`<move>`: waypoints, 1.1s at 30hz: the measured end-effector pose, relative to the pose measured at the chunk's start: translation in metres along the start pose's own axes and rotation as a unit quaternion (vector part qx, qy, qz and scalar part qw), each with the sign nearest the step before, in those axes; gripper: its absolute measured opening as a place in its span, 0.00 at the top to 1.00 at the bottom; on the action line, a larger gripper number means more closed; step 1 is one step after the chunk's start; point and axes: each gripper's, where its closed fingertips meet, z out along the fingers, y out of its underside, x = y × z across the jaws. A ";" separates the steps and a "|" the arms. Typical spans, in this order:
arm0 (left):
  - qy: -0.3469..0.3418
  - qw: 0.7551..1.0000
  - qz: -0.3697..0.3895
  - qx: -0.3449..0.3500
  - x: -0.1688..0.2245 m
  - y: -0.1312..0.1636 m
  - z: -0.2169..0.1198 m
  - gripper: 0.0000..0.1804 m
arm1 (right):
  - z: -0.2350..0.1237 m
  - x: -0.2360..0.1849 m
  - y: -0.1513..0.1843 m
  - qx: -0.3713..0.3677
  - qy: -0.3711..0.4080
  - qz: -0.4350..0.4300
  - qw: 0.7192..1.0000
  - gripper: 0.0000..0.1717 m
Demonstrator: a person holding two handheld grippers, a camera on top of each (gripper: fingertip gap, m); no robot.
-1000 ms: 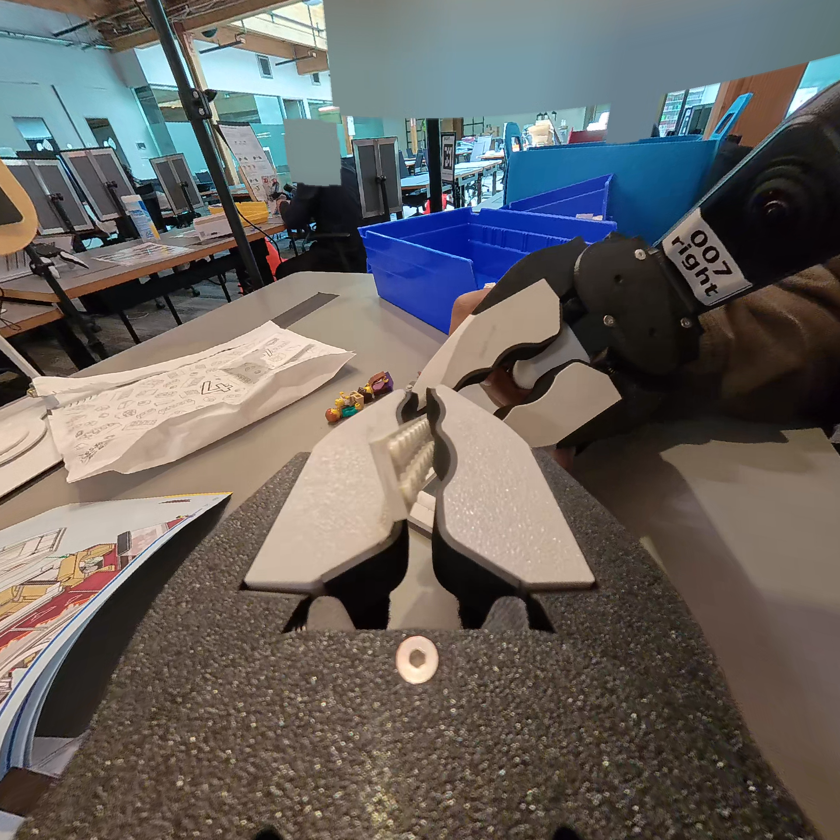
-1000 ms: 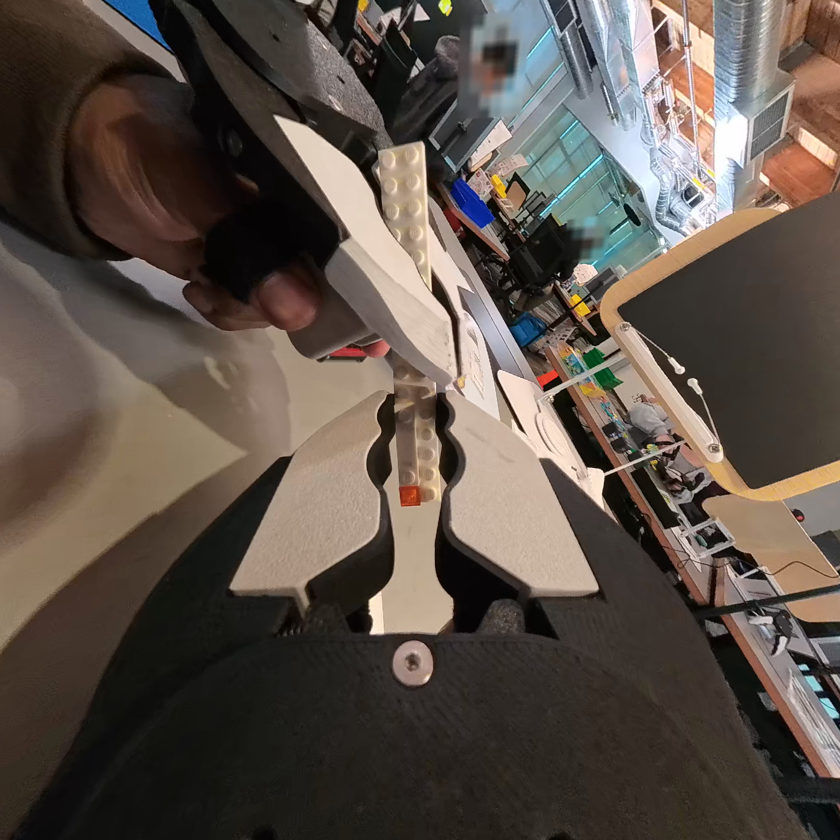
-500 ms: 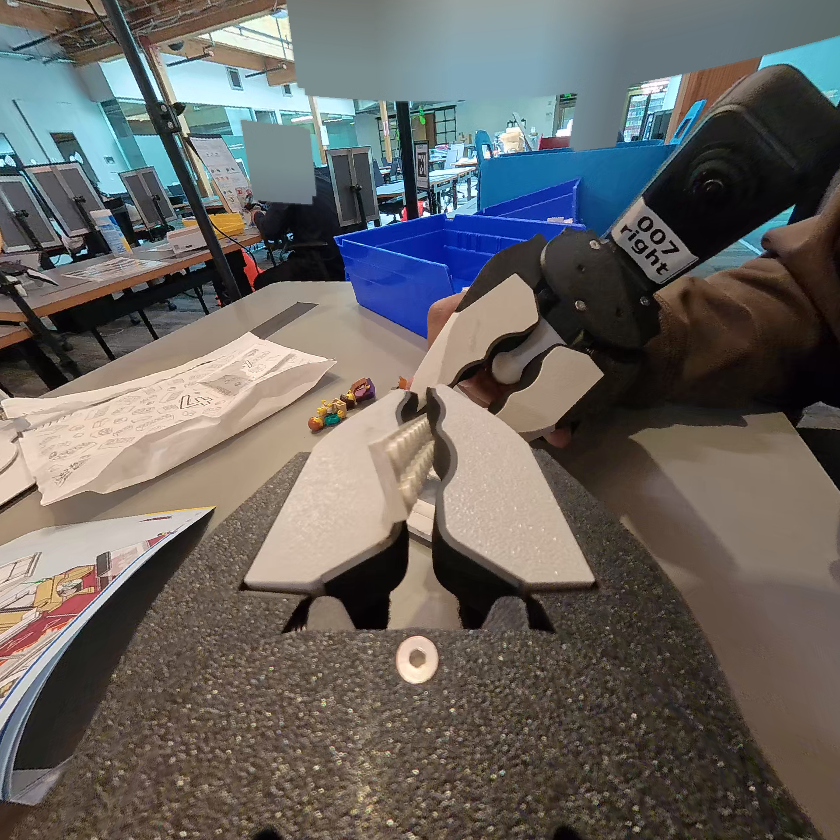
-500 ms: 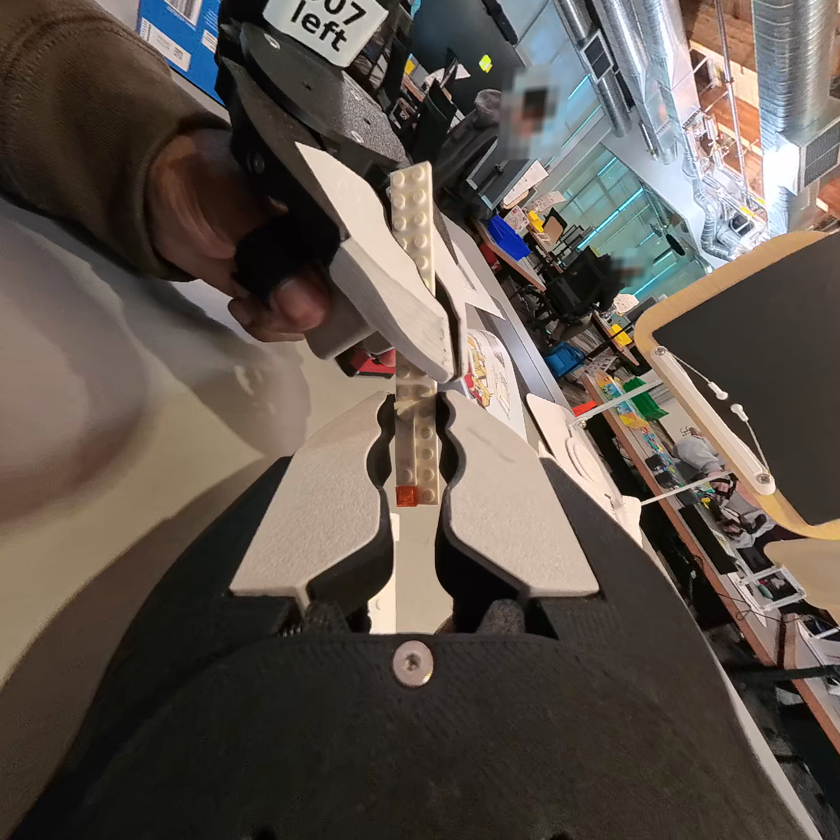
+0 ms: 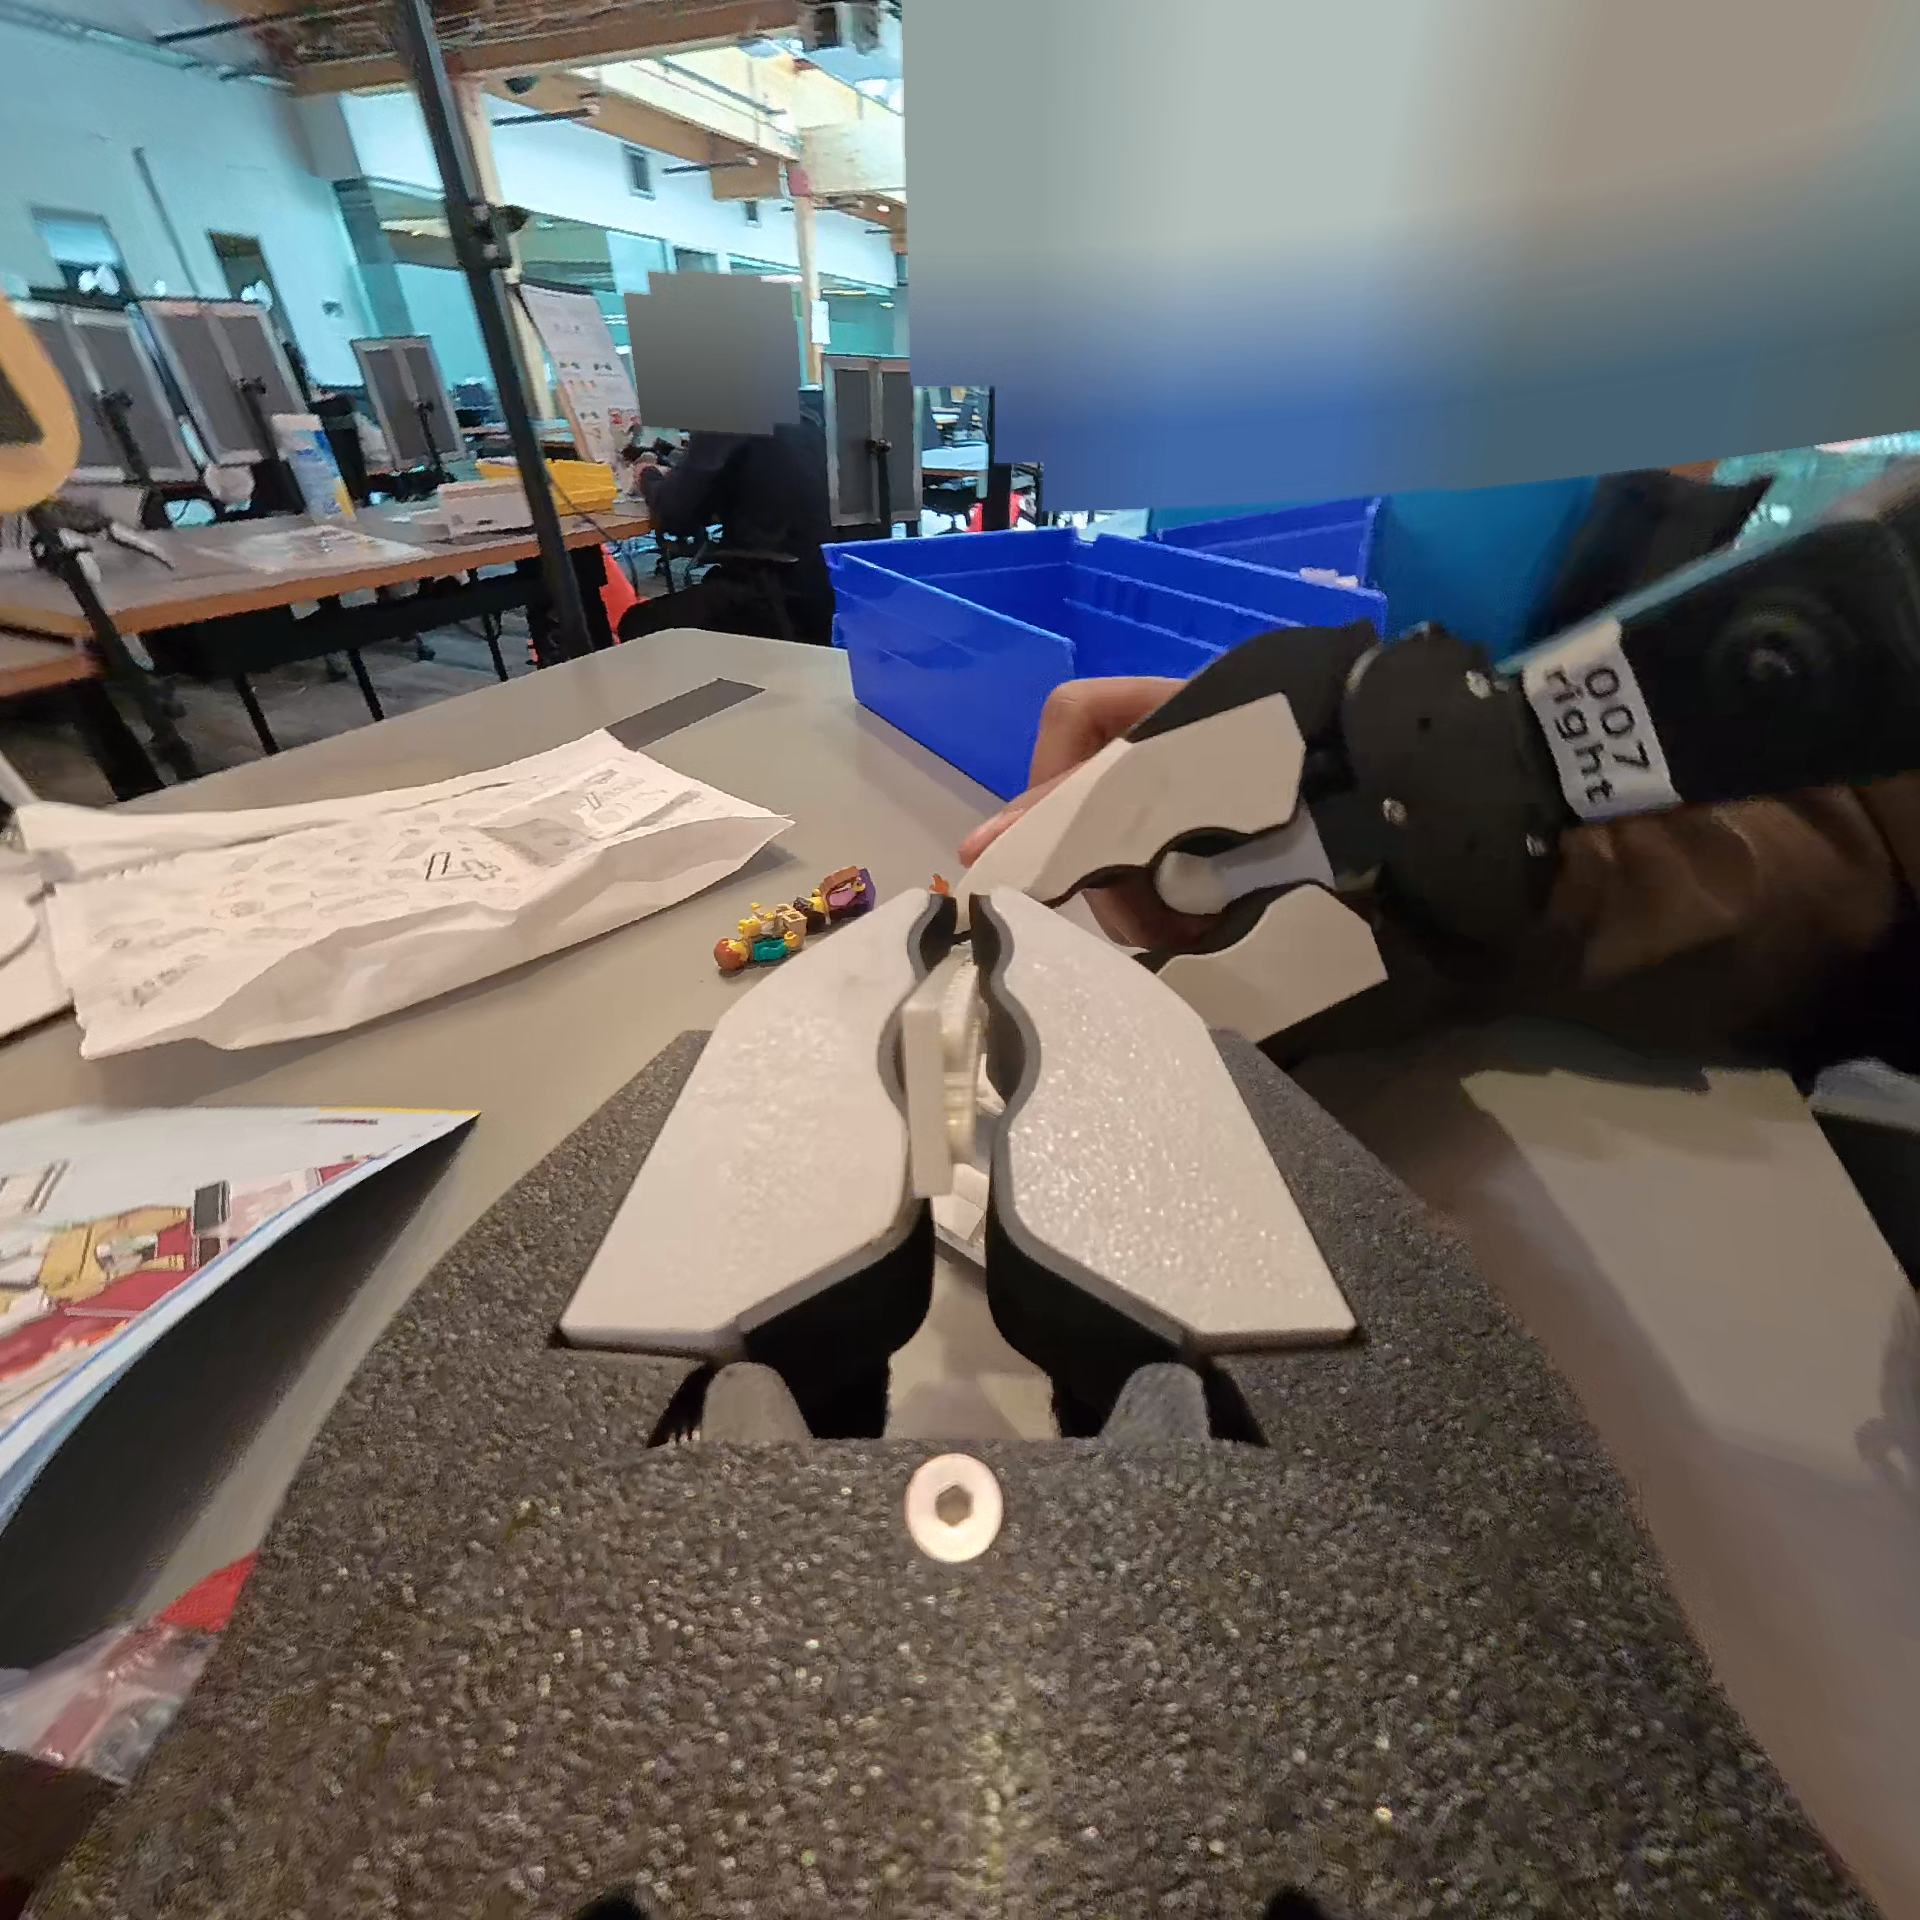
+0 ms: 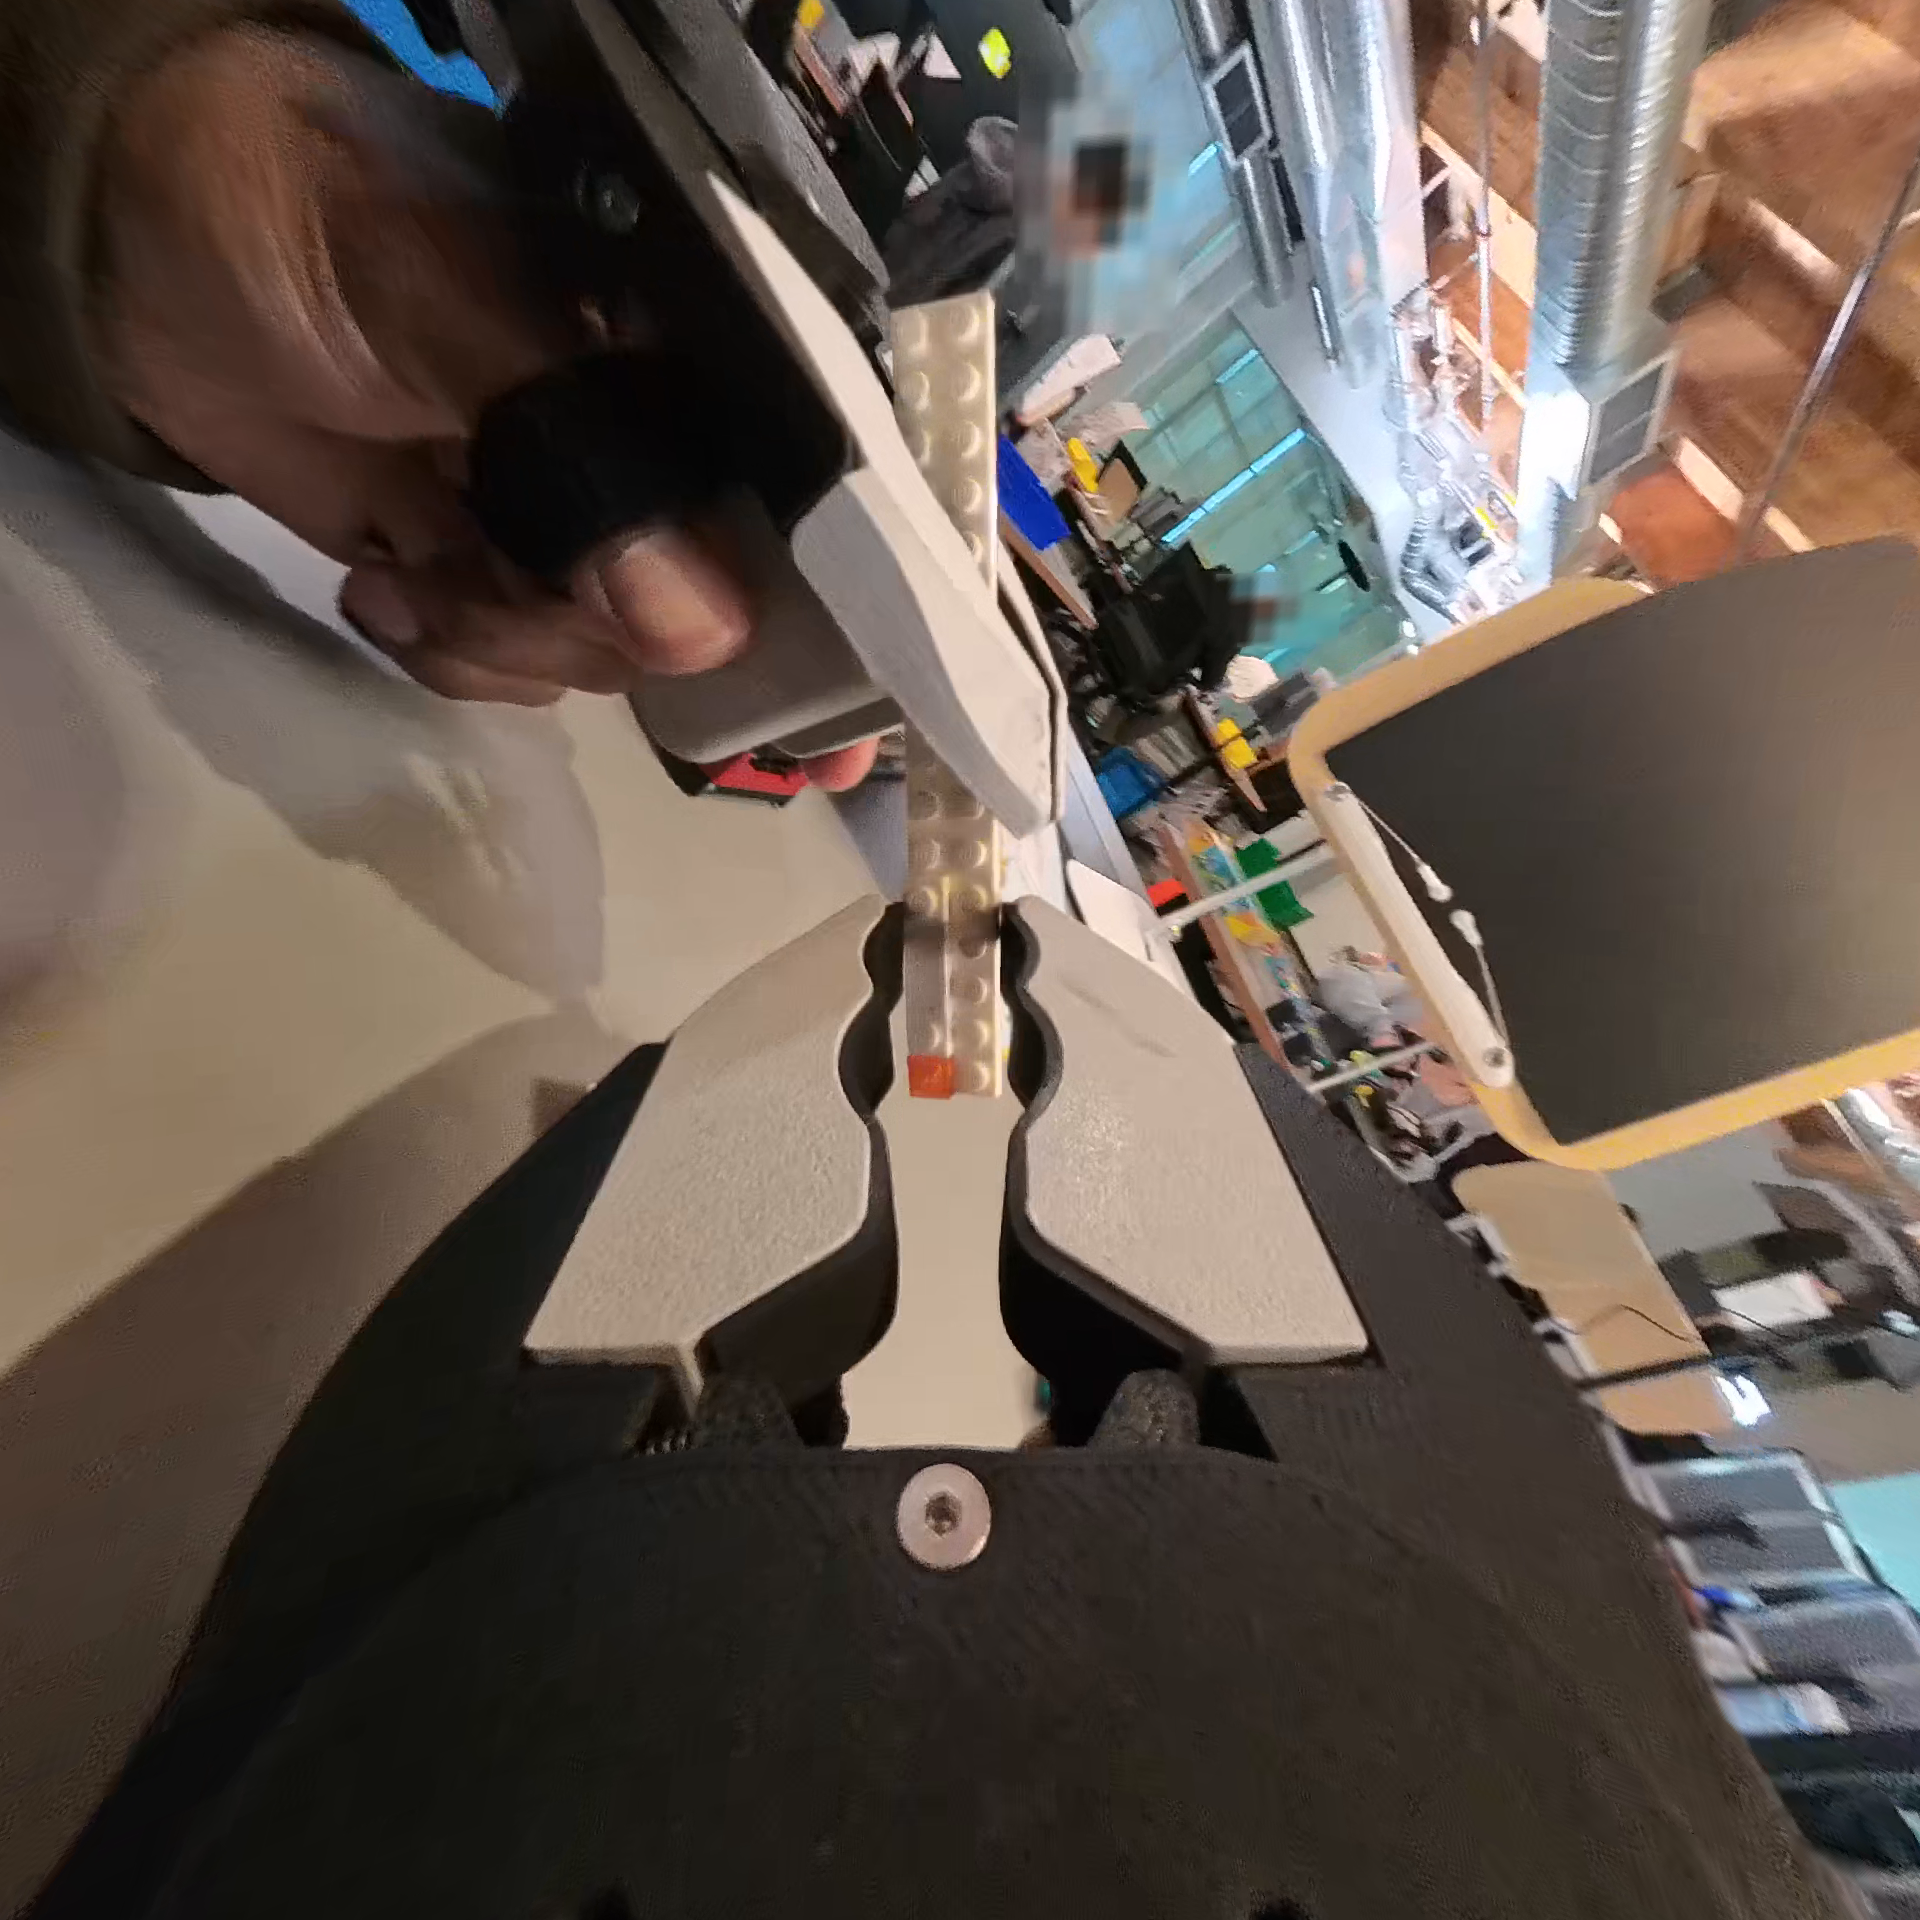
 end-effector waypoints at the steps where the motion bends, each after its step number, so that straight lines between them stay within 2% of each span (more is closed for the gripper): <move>1: -0.007 1.000 -0.017 0.003 -0.003 0.000 0.000 0.98 | 0.001 0.001 0.001 -0.008 0.010 -0.010 1.000 0.90; 8: -0.006 0.994 -0.106 0.016 -0.009 0.001 0.000 0.98 | 0.006 0.003 0.002 -0.036 0.047 -0.053 0.997 0.91; 19: 0.012 0.992 -0.121 -0.045 -0.010 0.015 0.002 0.97 | 0.008 0.003 0.012 -0.052 0.040 -0.060 0.996 0.90; 23: 0.021 0.987 -0.137 -0.087 -0.008 0.029 0.005 0.91 | 0.005 0.014 0.009 -0.044 0.062 -0.043 0.996 0.91; 29: 0.026 0.986 -0.157 -0.056 -0.009 0.020 0.004 0.91 | 0.005 0.007 0.009 -0.040 0.042 -0.057 0.997 0.91; 31: 0.039 0.985 -0.160 -0.054 -0.006 0.020 0.003 0.97 | 0.005 0.005 0.009 -0.039 0.040 -0.058 0.997 0.91; 33: 0.035 0.985 -0.161 -0.050 -0.006 0.019 0.004 0.97 | 0.005 0.006 0.008 -0.037 0.042 -0.054 0.997 0.91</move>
